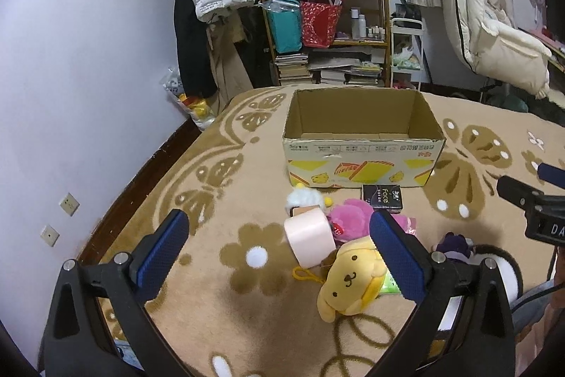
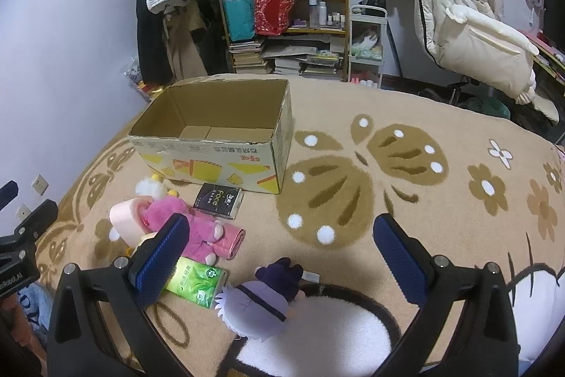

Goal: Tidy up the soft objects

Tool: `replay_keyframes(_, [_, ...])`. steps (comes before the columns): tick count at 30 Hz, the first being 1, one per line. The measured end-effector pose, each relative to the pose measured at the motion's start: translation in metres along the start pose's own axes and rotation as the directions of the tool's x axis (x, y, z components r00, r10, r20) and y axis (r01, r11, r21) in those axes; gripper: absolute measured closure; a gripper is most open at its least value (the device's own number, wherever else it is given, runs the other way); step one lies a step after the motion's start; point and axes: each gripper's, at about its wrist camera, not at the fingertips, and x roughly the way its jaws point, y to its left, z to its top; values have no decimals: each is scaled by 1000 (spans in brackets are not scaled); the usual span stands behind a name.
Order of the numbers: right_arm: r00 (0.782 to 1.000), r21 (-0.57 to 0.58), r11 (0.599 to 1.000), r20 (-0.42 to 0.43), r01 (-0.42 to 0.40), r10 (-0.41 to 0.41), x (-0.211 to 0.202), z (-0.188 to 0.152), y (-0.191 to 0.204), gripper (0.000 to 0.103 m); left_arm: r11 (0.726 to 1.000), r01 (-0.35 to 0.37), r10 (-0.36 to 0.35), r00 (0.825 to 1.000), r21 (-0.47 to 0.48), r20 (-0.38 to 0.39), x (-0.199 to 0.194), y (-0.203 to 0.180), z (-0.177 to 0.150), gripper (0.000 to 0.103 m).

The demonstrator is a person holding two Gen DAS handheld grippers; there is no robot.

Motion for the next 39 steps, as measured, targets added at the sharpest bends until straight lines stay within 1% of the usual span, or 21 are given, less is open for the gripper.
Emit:
replay_keyframes(2, [1000,-2,1000,-7,-4,4,1,0,1,0,1000,4,-4,1000,2,-1,2,-1,0,2])
replay_keyframes(6, [999,5,1000,-31,-16,16,4,-1,0,0,999,7,-6,1000,35,-21,9,-8,-2,2])
replay_keyframes(8, [998,17,999,-55,-34,35,8,-2,0,0,999,13,-12,999,40,-32,12,-10,-3,2])
replay_keyframes(12, [993,33,999,-112,-36,39,18,-5,-1,0,999,27,-26,998,22,-54,22,-11,-4,2])
replay_keyframes(15, [984,62,997,-168,-46,56,30,-7,-3,0,999,43,-44,996,-14,-79,32,-9,-5,1])
replay_keyframes(17, [976,84,996,-211,-38,55,40,-10,-3,0,997,61,-65,992,-44,-106,42,-7,-7,1])
replay_keyframes(20, [966,114,993,-250,-35,63,51,-13,-4,0,996,64,-71,988,-61,-136,54,-7,-11,1])
replay_keyframes(22, [959,133,991,-275,-33,69,59,-17,-3,3,996,61,-71,986,-67,-152,60,-8,-14,2])
replay_keyframes(26, [948,134,991,-312,-18,59,72,-21,3,8,998,57,-58,980,-13,-190,73,-20,-22,2])
replay_keyframes(27, [945,135,991,-322,-15,58,76,-22,4,10,998,57,-55,979,1,-197,75,-23,-23,2])
replay_keyframes(29, [937,141,990,-343,-11,59,84,-25,4,14,997,65,-56,973,33,-225,82,-31,-27,2])
replay_keyframes(30, [929,145,989,-366,-4,58,91,-27,4,18,997,67,-54,969,44,-241,85,-34,-29,6])
replay_keyframes(31, [923,147,989,-381,-1,57,96,-29,3,20,996,67,-52,967,54,-251,87,-37,-31,16])
replay_keyframes(32, [913,153,988,-403,2,61,101,-32,2,24,995,71,-50,961,68,-270,91,-40,-34,19])
replay_keyframes(33, [905,160,987,-421,5,64,106,-34,1,26,994,78,-51,953,79,-298,96,-44,-38,20])
replay_keyframes(35, [895,174,985,-441,13,66,112,-39,-2,26,993,85,-55,948,83,-314,101,-46,-42,19])
replay_keyframes(37, [883,184,982,-466,40,51,118,-43,-6,26,993,96,-70,946,68,-317,102,-45,-42,19])
replay_keyframes(39, [864,210,976,-499,55,59,125,-48,-11,26,994,98,-79,945,46,-318,103,-44,-42,19])
